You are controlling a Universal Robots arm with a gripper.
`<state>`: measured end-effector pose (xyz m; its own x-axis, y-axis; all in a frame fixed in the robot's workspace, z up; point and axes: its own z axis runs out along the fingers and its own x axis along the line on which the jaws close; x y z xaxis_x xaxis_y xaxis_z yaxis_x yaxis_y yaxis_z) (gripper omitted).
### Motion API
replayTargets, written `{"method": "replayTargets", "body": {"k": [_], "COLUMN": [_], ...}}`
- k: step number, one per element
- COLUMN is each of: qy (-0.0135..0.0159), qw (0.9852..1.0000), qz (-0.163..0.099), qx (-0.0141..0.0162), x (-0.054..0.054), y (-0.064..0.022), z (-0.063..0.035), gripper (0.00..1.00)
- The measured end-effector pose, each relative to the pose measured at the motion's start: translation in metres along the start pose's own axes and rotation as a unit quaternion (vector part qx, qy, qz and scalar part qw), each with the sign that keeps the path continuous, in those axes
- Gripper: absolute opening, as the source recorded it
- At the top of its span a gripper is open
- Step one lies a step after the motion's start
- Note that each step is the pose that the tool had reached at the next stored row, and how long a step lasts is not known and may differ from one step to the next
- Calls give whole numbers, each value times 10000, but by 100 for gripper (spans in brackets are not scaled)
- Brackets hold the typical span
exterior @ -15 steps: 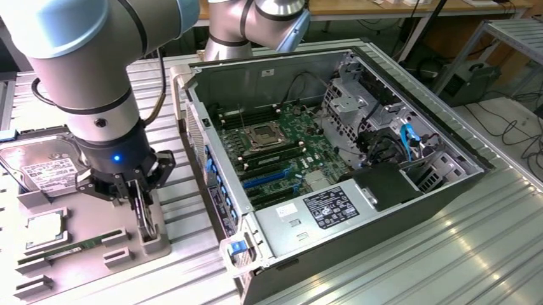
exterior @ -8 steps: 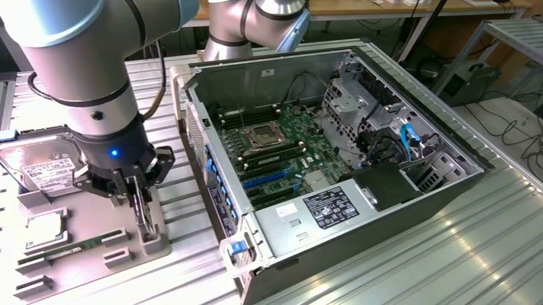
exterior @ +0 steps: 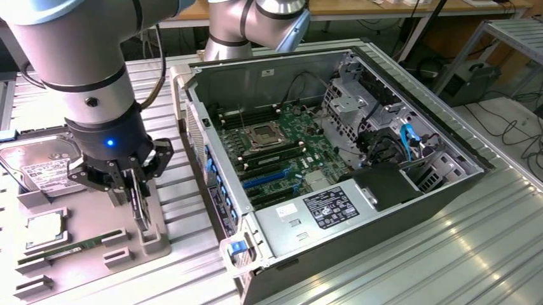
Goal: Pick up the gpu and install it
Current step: 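Pick up the gpu and move the gpu toward the slot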
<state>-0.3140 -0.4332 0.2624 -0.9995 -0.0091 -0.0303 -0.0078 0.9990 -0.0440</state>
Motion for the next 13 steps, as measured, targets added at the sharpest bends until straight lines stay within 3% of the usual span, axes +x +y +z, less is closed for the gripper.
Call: {"method": "replayTargets", "body": {"k": [4, 13], "qy": [0, 0], "qw": [10000, 10000], "qz": [0, 0], "qx": [2, 11], "x": [-3, -7], "y": [-4, -8], "z": [-87, -185], "gripper": [28, 28]}}
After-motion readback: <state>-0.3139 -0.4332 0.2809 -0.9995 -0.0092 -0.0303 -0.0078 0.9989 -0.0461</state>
